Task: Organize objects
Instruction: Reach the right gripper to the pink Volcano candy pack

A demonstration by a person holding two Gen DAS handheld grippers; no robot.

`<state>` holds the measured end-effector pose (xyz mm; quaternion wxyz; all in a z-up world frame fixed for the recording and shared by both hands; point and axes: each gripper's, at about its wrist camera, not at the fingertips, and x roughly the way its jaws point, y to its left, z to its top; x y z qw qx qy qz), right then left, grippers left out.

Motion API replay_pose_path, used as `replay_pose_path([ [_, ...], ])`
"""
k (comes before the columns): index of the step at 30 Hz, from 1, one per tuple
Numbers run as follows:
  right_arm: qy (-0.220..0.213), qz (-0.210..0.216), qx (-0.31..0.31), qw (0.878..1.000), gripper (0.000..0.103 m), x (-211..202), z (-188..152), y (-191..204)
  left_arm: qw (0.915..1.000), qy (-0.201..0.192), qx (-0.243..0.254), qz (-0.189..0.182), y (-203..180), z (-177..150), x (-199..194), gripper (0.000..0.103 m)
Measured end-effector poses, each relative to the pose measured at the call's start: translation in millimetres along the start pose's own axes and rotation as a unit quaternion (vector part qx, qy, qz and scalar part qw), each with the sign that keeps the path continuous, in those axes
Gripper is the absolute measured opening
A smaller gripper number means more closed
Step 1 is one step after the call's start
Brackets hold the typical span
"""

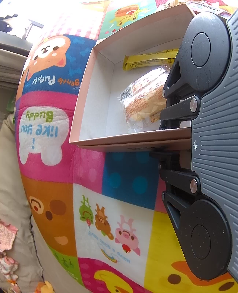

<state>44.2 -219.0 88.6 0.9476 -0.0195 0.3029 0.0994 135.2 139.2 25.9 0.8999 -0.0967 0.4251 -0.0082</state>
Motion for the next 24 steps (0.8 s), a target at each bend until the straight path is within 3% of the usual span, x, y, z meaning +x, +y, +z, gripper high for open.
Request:
replay_pose_path([
  [2,0.016,-0.012,0.029,0.999,0.068,-11.0,-17.9,-17.0,1.0000,0.000,0.000,0.000,-0.1,-0.1,0.0,0.016],
  [5,0.036,0.001,0.060,0.998,0.070,-25.8,-49.5,-23.9,1.0000,0.001,0.004,0.003,-0.4,-0.2,-0.1,0.016],
  [11,0.081,0.067,0.051,0.993,0.071,-14.4,-88.4,17.9,0.9999,0.003,0.007,0.011,-4.4,1.1,-0.5,0.016],
  [14,0.081,0.085,0.013,0.993,0.071,-5.9,-88.3,48.1,0.9999,0.004,0.007,0.014,-6.0,1.7,0.1,0.016],
  [17,0.075,0.070,-0.004,0.995,0.072,7.9,-78.9,70.1,0.9999,0.004,0.005,0.015,-6.5,1.9,0.2,0.016],
  [20,0.074,0.061,0.026,0.995,0.081,27.6,-64.8,70.3,0.9999,0.004,0.004,0.014,-6.1,1.8,0.2,0.016],
  [24,0.080,0.041,0.045,0.995,0.081,45.4,-58.3,58.0,0.9999,0.004,0.000,0.010,-4.3,1.5,0.0,0.016],
])
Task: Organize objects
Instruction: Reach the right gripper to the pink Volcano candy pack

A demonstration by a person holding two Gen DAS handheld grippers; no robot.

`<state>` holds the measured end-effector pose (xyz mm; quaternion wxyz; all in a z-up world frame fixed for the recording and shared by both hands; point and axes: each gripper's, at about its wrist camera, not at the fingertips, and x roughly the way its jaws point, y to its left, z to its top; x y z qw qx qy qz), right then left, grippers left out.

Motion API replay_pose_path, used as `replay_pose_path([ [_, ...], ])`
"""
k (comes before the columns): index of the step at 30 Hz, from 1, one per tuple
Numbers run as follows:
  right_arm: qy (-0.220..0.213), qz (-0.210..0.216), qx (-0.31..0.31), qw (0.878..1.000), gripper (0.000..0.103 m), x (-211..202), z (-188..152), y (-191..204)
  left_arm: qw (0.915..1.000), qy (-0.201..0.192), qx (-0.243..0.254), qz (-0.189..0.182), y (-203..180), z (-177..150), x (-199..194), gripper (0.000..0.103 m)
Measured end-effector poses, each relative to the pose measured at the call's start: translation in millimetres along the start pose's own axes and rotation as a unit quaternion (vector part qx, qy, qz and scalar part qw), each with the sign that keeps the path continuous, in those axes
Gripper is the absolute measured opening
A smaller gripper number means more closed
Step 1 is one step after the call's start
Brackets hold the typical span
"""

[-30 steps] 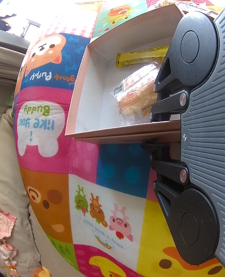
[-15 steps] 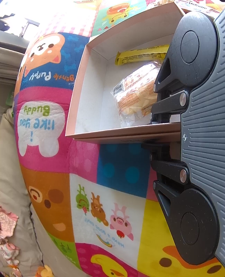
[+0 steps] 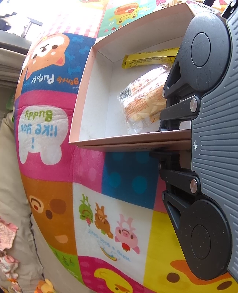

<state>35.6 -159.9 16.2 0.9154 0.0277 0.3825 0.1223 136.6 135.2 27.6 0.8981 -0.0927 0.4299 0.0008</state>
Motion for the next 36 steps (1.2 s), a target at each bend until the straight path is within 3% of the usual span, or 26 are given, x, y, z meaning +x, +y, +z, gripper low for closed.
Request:
replay_pose_path([
  [7,-0.019,-0.056,-0.027,0.998,0.075,-28.8,-10.0,-28.7,1.0000,-0.002,-0.003,-0.005,2.1,-1.6,-0.2,0.016],
  [11,-0.036,-0.116,-0.055,0.991,0.072,-42.0,-10.9,-36.2,1.0000,-0.003,-0.006,-0.007,3.2,-1.5,0.1,0.016],
  [16,-0.010,0.009,0.028,1.000,0.075,-40.5,3.2,-36.5,0.9999,-0.002,-0.007,-0.009,3.9,-1.2,0.0,0.016],
  [18,-0.007,-0.001,0.041,0.999,0.078,-24.8,9.3,-27.0,0.9999,-0.002,-0.008,-0.009,3.9,-1.2,0.0,0.016],
  [24,0.011,-0.014,0.033,0.999,0.077,14.1,13.5,-11.8,0.9999,-0.002,-0.012,-0.012,5.1,-1.8,-0.4,0.016],
  [31,0.033,0.001,-0.010,0.999,0.035,-16.1,-5.1,-25.6,0.9998,-0.003,-0.015,-0.012,5.4,-1.9,-0.5,0.016],
  [36,0.052,-0.019,-0.041,0.998,0.035,-42.7,-23.1,-36.1,0.9999,-0.002,-0.013,-0.010,2.7,-2.1,-0.7,0.016],
])
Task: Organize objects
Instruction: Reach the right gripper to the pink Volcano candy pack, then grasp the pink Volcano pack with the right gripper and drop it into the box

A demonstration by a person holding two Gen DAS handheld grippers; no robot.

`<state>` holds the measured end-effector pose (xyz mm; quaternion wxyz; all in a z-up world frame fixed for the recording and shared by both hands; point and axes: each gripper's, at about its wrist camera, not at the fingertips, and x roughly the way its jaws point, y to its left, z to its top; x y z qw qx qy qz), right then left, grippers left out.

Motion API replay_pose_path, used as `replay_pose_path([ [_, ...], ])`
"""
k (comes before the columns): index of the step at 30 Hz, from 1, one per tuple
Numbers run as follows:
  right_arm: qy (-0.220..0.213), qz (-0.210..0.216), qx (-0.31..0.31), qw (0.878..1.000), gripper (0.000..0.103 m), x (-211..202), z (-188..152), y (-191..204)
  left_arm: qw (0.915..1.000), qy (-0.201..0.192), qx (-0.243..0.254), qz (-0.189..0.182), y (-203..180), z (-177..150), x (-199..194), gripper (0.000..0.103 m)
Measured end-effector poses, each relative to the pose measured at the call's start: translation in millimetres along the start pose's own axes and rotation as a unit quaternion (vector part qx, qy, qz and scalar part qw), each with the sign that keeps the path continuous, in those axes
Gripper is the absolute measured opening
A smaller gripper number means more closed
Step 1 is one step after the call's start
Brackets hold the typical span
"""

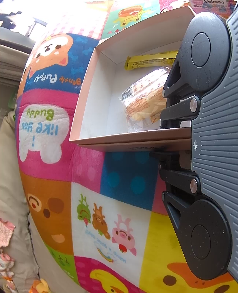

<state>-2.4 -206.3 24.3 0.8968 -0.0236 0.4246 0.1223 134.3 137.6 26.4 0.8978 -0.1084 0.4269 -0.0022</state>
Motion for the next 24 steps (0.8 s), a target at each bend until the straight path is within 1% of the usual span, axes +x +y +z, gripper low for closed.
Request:
replay_pose_path([
  [3,-0.010,-0.013,-0.031,0.999,0.038,-11.0,-6.2,4.3,1.0000,0.000,0.001,0.000,-0.6,-0.6,-0.3,0.016],
  [5,-0.033,-0.040,-0.056,0.997,0.048,-16.0,-5.6,11.0,1.0000,0.000,0.001,0.001,-1.1,-1.0,-0.4,0.016],
  [6,-0.049,-0.058,-0.069,0.995,0.058,-16.9,-4.7,14.7,1.0000,0.000,0.002,0.001,-1.9,-1.5,-0.6,0.016],
  [7,-0.061,-0.072,-0.081,0.992,0.064,-16.0,-3.0,18.0,1.0000,0.000,0.003,0.002,-2.4,-1.9,-0.7,0.016],
  [9,-0.069,-0.086,-0.095,0.989,0.065,-8.3,1.0,22.1,1.0000,0.000,0.006,0.002,-3.2,-2.6,-1.2,0.017],
  [10,-0.065,-0.086,-0.095,0.990,0.065,-2.2,3.6,22.2,1.0000,0.000,0.007,0.001,-3.3,-3.2,-1.6,0.017],
  [11,-0.058,-0.086,-0.090,0.990,0.065,4.0,5.5,21.3,1.0000,-0.001,0.008,0.000,-3.5,-3.8,-1.8,0.017],
  [12,-0.061,-0.094,-0.086,0.990,0.068,8.7,6.7,19.9,1.0000,-0.002,0.009,0.000,-3.7,-4.4,-2.1,0.017],
  [13,-0.061,-0.095,-0.082,0.990,0.068,11.6,7.9,18.2,0.9999,-0.003,0.011,0.001,-3.9,-5.0,-2.2,0.017],
  [16,-0.065,-0.078,-0.054,0.993,0.068,12.0,13.3,10.2,1.0000,-0.003,0.009,0.002,-4.3,-4.9,-2.3,0.017],
  [19,-0.062,-0.069,-0.040,0.995,0.068,14.0,18.1,2.7,1.0000,-0.003,0.008,0.001,-4.0,-4.6,-2.3,0.017],
  [22,-0.051,-0.067,-0.048,0.995,0.068,17.1,21.3,0.0,1.0000,-0.004,0.008,-0.002,-2.9,-4.5,-2.1,0.017],
  [24,-0.035,-0.059,-0.063,0.996,0.068,18.8,21.1,1.5,0.9999,-0.004,0.010,-0.003,-3.2,-4.8,-2.2,0.017],
])
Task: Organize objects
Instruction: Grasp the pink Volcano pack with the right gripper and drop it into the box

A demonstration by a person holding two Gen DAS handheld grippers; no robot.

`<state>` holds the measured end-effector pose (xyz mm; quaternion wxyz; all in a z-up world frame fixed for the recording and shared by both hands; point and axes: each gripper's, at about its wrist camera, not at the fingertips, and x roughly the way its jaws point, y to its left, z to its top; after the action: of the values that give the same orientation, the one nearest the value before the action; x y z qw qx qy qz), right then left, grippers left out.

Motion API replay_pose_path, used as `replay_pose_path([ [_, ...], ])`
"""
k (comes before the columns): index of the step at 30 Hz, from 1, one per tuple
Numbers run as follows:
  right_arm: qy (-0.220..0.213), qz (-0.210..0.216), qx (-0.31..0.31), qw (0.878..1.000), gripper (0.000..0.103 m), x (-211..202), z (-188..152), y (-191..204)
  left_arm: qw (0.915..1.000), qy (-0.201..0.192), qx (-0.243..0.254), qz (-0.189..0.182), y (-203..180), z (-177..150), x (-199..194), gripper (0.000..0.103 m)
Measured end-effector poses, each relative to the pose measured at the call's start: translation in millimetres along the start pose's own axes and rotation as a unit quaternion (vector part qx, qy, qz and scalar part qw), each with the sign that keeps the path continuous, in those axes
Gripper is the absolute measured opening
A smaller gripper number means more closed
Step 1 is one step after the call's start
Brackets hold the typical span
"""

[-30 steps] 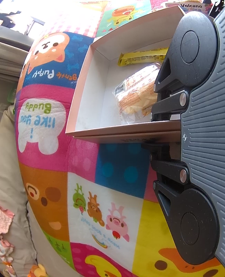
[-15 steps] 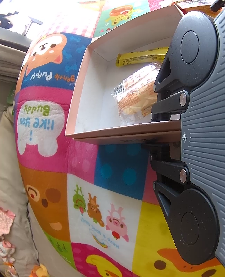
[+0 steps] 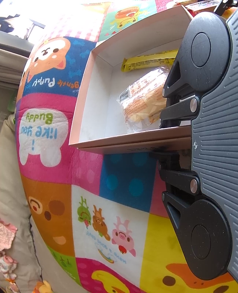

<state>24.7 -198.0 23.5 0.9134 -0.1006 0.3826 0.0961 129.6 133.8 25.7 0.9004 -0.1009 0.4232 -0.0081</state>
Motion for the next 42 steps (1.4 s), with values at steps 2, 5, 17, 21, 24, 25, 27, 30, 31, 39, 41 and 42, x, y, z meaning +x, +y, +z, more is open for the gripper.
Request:
replay_pose_path([
  [2,0.023,0.014,-0.008,1.000,0.053,-0.7,-1.7,3.5,1.0000,0.001,0.004,0.001,-0.5,0.3,0.1,0.017],
  [5,0.054,0.048,-0.004,0.997,0.043,-11.5,-1.1,8.8,1.0000,0.005,0.003,0.001,-0.3,1.8,0.3,0.017],
  [17,-0.005,0.152,-0.042,0.988,0.043,-79.4,106.7,55.9,0.9999,0.011,-0.002,-0.001,0.1,2.3,0.6,0.017],
  [21,-0.008,0.163,0.011,0.987,0.043,-38.3,157.4,65.8,0.9998,0.015,-0.006,-0.007,2.5,3.4,0.9,0.018],
  [24,-0.029,0.163,0.055,0.985,0.043,-4.0,184.5,70.8,0.9998,0.015,-0.009,-0.008,2.7,3.5,0.7,0.018],
  [25,-0.029,0.163,0.066,0.984,0.044,8.4,191.0,71.7,0.9998,0.015,-0.010,-0.008,2.7,3.4,0.6,0.018],
  [27,-0.020,0.157,0.090,0.983,0.049,28.8,197.5,71.1,0.9998,0.013,-0.012,-0.007,2.6,2.6,0.3,0.018],
  [30,-0.016,0.160,0.104,0.982,0.050,38.5,189.0,63.2,0.9998,0.012,-0.017,-0.008,3.5,2.1,-0.2,0.019],
  [31,-0.019,0.156,0.107,0.982,0.052,36.4,183.1,57.8,0.9997,0.012,-0.018,-0.009,3.8,2.3,-0.1,0.019],
  [39,-0.063,-0.014,0.100,0.993,0.066,-25.9,85.5,7.7,0.9999,-0.004,-0.009,-0.014,4.2,-2.9,-0.9,0.019],
  [41,-0.050,-0.037,0.108,0.992,0.066,-37.0,57.2,5.2,0.9997,-0.008,-0.014,-0.016,5.1,-4.5,-1.4,0.019],
  [42,-0.040,-0.032,0.116,0.992,0.066,-39.3,44.2,5.8,0.9998,-0.008,-0.015,-0.014,4.2,-4.4,-1.5,0.019],
])
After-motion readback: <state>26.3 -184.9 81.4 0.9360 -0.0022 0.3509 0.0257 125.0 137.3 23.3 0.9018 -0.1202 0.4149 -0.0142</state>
